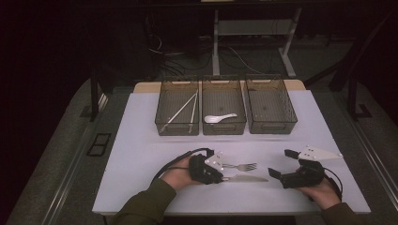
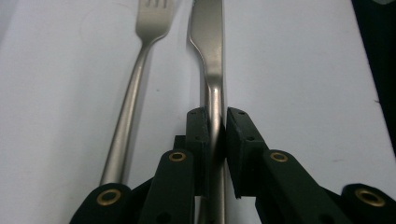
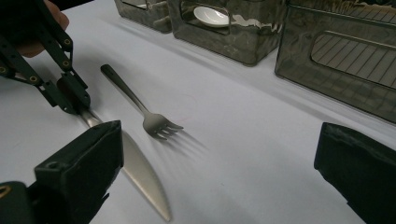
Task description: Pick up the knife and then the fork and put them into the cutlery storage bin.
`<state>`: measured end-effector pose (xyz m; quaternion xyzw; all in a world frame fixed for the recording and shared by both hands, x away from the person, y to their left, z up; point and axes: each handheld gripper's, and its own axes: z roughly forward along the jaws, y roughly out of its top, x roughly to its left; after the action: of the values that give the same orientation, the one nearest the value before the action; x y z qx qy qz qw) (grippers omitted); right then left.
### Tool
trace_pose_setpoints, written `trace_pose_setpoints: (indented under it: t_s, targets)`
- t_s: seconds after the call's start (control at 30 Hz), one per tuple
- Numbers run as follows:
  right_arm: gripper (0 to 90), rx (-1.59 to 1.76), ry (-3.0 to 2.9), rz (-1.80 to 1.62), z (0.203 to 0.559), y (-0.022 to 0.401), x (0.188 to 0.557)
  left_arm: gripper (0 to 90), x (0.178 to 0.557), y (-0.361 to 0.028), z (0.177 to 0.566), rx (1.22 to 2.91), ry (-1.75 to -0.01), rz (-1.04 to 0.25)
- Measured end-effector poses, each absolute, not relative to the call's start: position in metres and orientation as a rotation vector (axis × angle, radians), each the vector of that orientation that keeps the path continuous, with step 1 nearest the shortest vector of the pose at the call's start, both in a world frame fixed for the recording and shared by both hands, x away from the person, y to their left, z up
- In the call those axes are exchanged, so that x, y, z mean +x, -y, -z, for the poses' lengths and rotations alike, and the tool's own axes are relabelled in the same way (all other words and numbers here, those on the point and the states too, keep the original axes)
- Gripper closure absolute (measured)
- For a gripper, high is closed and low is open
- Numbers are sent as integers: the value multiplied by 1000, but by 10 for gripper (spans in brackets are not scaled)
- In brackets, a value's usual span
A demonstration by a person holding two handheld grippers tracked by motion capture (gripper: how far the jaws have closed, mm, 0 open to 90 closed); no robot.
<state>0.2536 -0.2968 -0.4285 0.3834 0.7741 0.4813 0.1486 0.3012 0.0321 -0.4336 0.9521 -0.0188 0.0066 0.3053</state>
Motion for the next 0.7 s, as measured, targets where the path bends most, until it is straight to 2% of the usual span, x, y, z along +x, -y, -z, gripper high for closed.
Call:
trace_pose_setpoints:
  t_s: [0.17, 0.7]
  targets:
    - [14, 1104, -2220, -1383, 428, 297, 254, 786, 299, -34, 428, 2489, 45, -11]
    - [14, 1113, -2173, -1397, 425, 301, 252, 786, 315, -65, 405, 2312, -157, -31]
